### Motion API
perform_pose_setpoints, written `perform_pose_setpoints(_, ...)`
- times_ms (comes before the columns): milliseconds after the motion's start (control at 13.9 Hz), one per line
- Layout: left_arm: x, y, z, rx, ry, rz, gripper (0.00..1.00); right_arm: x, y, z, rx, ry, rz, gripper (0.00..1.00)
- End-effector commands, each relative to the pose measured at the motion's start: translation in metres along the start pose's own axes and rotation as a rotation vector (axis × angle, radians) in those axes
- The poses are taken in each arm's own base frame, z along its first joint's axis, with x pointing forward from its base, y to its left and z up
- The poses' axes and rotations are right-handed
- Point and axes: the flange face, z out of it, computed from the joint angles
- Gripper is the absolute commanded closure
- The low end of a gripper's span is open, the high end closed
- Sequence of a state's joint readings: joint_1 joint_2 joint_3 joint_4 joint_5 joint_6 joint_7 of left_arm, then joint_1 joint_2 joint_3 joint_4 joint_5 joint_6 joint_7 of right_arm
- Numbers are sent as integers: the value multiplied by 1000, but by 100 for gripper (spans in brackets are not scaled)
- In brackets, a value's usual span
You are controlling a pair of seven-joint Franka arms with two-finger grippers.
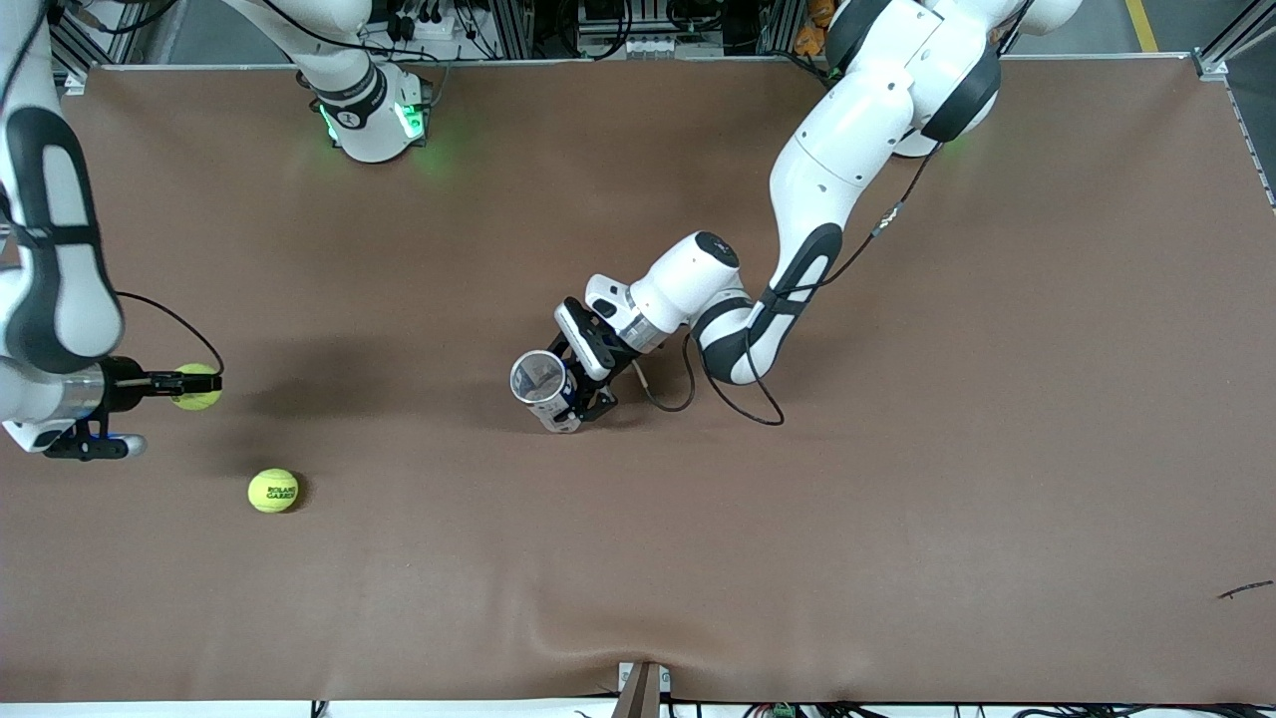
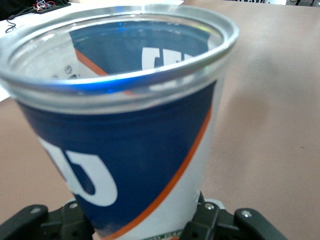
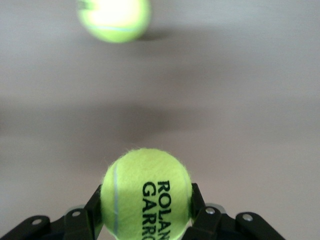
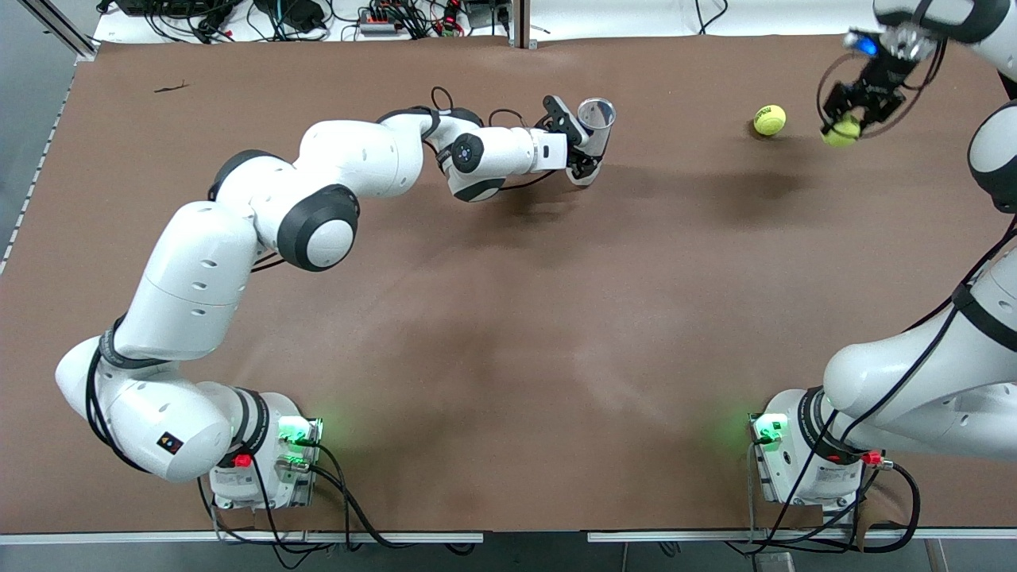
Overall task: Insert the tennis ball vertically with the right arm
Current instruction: 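Carry the ball over the can's open end with the right gripper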
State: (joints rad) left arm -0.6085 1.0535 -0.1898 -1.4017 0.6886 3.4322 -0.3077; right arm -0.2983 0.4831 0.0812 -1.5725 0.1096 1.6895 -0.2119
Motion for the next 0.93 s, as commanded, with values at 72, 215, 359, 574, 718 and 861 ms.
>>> perform_pose_setpoints(72,2,2,-1,-11,23,27,34,4,-89,-22,131,-54,152,61)
perform_pose_setpoints(215,2,2,-1,-10,24,29,34,6,-140,-18,246,-90,226,61)
perform_pose_setpoints(359,2,2,-1,-10,24,30,34,8,-180,-14,380,-131,272,61)
perform_pose_setpoints(574,2,3,-1,-13,25,31,34,7,-266,-3,470,-166,349,61)
perform_pose_setpoints(718,3,4,-1,-14,27,32,34,7,-312,3,485,-142,428,61)
perform_pose_setpoints(861,2,4,-1,-15,26,32,35,2,-351,8,501,-134,481,61)
